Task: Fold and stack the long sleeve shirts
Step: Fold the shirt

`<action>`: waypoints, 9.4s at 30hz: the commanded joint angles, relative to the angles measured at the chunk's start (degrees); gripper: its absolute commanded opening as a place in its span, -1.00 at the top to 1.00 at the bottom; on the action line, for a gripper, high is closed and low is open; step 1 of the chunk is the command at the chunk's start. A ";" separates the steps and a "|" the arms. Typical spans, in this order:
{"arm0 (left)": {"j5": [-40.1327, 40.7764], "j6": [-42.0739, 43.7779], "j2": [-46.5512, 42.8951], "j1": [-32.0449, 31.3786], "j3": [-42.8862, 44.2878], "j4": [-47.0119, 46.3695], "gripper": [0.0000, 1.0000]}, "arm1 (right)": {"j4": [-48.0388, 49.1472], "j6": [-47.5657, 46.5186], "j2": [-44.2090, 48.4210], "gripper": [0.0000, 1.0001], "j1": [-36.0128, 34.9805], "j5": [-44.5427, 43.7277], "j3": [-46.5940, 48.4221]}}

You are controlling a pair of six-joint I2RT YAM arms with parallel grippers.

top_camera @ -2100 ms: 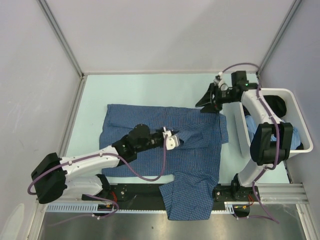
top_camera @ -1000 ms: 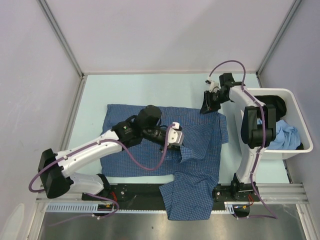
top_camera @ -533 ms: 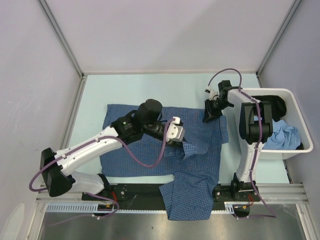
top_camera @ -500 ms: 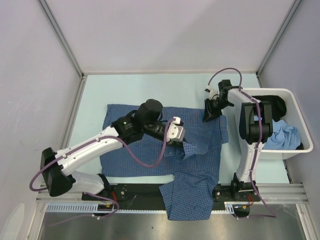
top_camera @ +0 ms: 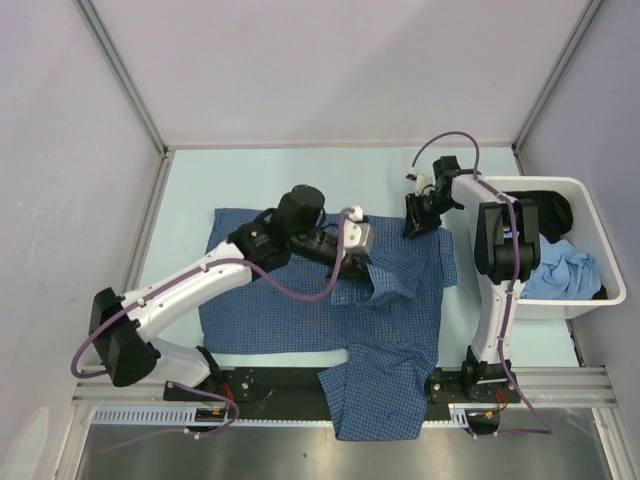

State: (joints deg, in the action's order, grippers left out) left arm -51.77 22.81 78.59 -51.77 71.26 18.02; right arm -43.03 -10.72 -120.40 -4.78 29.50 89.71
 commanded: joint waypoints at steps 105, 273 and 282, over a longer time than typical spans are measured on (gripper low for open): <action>23.29 25.55 55.44 61.43 44.48 34.81 1.00 | -15.43 -30.15 -20.84 1.00 -8.32 -24.92 37.20; 27.51 30.02 37.16 58.98 24.88 24.26 1.00 | -22.63 -29.72 -9.50 1.00 -6.83 -16.49 30.08; 29.52 27.91 39.01 58.36 25.42 22.67 1.00 | -21.93 -27.16 -9.86 1.00 -5.60 -15.44 31.05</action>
State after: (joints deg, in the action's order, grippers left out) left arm -24.10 52.69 117.64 6.96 93.95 43.09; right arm -65.60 -39.99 -130.98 -11.11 14.02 117.71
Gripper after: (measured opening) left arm 0.004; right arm 0.009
